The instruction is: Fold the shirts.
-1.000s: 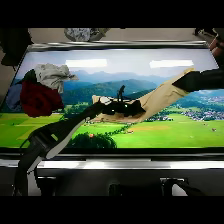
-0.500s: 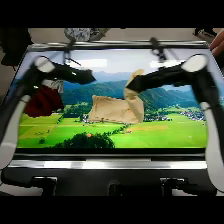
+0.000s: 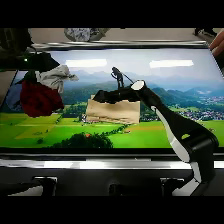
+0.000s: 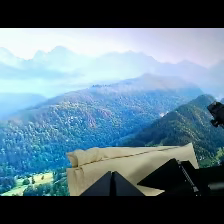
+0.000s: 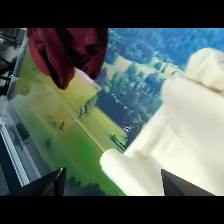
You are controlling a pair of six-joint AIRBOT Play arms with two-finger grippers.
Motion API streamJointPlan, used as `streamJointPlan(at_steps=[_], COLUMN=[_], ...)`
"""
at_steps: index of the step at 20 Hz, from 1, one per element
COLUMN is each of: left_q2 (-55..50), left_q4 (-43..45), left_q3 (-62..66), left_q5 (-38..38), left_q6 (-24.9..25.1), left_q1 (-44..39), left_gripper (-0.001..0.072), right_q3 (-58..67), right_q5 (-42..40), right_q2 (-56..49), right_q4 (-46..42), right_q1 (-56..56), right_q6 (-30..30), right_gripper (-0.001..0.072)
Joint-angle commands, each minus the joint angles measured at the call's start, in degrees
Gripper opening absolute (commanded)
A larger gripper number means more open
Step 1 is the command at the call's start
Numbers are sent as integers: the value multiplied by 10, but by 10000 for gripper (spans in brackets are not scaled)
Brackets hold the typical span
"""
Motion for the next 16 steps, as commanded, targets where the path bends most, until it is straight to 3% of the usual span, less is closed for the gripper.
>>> streamJointPlan(at_steps=[1,4,6,7,9,13,16], left_q2=[9,8,8,8,8,8,7], left_q4=[8,15,14,14,14,14,14], left_q3=[0,0,0,0,0,0,0], left_q5=[-17,-16,-16,-16,-16,-16,-16], left_q6=[27,28,28,28,28,27,27], left_q1=[5,5,5,3,-1,-11,-21], left_gripper=[33,33,34,33,33,34,34], right_q3=[0,0,-8,-30,-91,-141,-141], right_q5=[106,254,300,294,250,129,72], right_q2=[25,85,94,91,74,14,-11], right_q4=[-95,-340,-473,-470,-381,-183,-131], right_q1=[-58,-151,-209,-232,-252,-231,-214], right_q6=[-4,36,86,100,102,56,48], right_gripper=[683,684,683,682,679,658,449])
